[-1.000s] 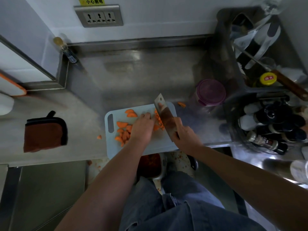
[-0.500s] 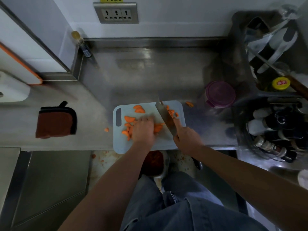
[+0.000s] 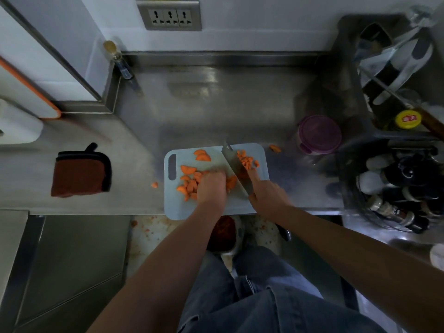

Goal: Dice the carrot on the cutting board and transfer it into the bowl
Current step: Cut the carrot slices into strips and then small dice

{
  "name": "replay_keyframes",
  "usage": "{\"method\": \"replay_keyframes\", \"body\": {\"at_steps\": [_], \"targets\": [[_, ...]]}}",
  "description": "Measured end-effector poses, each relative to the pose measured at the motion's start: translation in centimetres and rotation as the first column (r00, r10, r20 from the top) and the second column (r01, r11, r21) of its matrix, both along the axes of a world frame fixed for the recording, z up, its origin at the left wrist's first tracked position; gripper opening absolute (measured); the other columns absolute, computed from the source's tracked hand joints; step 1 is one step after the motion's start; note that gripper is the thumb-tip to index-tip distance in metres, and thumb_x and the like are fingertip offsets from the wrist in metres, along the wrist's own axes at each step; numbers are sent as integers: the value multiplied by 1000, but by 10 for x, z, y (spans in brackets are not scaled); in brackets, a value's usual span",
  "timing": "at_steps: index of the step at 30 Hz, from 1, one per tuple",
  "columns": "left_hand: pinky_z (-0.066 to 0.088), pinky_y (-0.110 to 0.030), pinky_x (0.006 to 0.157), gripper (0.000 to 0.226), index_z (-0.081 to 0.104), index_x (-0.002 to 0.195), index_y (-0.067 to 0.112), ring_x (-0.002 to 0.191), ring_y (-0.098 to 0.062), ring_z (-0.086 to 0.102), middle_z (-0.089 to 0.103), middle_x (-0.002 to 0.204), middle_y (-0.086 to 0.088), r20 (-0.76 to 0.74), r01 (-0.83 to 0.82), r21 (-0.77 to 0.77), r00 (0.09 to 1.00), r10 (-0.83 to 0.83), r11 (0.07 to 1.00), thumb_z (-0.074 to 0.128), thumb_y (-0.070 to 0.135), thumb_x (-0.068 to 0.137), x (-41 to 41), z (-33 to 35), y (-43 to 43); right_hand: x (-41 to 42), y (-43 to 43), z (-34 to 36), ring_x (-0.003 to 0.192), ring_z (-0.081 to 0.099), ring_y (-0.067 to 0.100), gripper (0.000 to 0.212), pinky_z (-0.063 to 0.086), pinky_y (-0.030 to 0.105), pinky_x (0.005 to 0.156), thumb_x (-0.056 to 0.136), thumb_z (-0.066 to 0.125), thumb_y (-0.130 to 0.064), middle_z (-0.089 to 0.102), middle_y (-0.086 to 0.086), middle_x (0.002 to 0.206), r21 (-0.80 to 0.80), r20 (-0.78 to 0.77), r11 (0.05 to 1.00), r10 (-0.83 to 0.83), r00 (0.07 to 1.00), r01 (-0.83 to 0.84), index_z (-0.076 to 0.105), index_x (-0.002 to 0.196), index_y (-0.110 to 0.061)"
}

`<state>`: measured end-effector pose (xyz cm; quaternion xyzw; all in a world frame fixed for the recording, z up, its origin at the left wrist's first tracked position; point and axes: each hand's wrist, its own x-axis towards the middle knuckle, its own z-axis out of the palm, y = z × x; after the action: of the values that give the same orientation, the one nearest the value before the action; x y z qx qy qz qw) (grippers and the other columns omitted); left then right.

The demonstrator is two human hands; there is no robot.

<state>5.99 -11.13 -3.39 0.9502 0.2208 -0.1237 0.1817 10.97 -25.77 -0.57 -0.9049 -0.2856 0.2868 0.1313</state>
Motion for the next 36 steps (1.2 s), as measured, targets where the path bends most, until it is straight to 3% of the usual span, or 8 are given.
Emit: {"method": "replay_keyframes", "body": {"at_steps": [4, 6, 11, 14, 19, 24, 29, 36], "targets": [[47, -32, 83, 26, 61, 107, 12, 101, -25, 59, 62, 109, -8, 55, -19, 2, 998, 19, 1000, 69, 24, 85, -2, -2, -4, 2, 1, 6, 63, 54, 20, 69, 46, 36, 61, 94, 44, -15, 47, -3, 67, 36, 12, 999, -26, 1000, 25, 5, 151, -18], [47, -33, 82, 29, 60, 105, 12, 99, -25, 58, 59, 109, -9, 103, -27, 6, 994, 27, 1000, 72, 25, 83, -2, -1, -5, 3, 3, 8, 62, 54, 20, 65, 48, 37, 62, 93, 44, -14, 49, -2, 66, 36, 6, 999, -16, 1000, 16, 10, 148, -19], [48, -28, 76, 8, 67, 95, 12, 91, -21, 61, 62, 103, -7, 127, -57, -37, 990, 61, 998, 63, 12, 88, -4, -1, -6, -2, 7, 6, 66, 60, 23, 51, 56, 45, 68, 93, 45, -13, 58, 6, 76, 15, -31, 999, 31, 999, -30, 21, 137, -20], [45, -24, 73, 7, 69, 92, 12, 87, -18, 60, 64, 98, -4, 125, -92, -92, 987, 103, 991, 64, 9, 88, -4, -1, -8, -4, 9, 2, 71, 59, 24, 52, 53, 42, 70, 92, 45, -12, 57, 6, 81, -18, -44, 999, 36, 998, -36, 20, 136, -21], [46, -24, 74, 7, 69, 91, 11, 86, -17, 60, 65, 94, -4, 110, -127, -135, 984, 143, 983, 64, 7, 87, -2, 0, -8, -8, 12, -2, 80, 62, 29, 55, 55, 49, 76, 92, 46, -12, 61, 11, 90, -48, -54, 997, 50, 997, -53, 16, 138, -21], [43, -24, 72, 6, 68, 87, 13, 84, -16, 59, 63, 93, -3, 95, -130, -165, 985, 147, 978, 64, 9, 86, -1, 0, -6, -6, 13, -5, 77, 62, 28, 57, 55, 49, 74, 93, 45, -14, 60, 9, 86, -16, -45, 1000, 20, 999, -21, 13, 140, -23], [47, -31, 87, 16, 67, 101, 10, 98, -22, 59, 59, 111, -7, 123, -79, -134, 988, 96, 988, 68, 15, 85, -5, -2, -2, 1, 13, 1, 66, 57, 25, 51, 51, 41, 65, 93, 45, -12, 55, 4, 74, 47, -28, 999, -7, 1000, 8, 20, 136, -20], [47, -28, 82, 13, 71, 91, 12, 92, -19, 59, 64, 101, -5, 136, -116, -111, 982, 131, 987, 58, 13, 91, -9, -2, -3, -1, 14, 7, 69, 58, 24, 39, 56, 47, 68, 92, 47, -14, 56, 4, 78, 29, -49, 997, 70, 996, -69, 26, 123, -22]]}}
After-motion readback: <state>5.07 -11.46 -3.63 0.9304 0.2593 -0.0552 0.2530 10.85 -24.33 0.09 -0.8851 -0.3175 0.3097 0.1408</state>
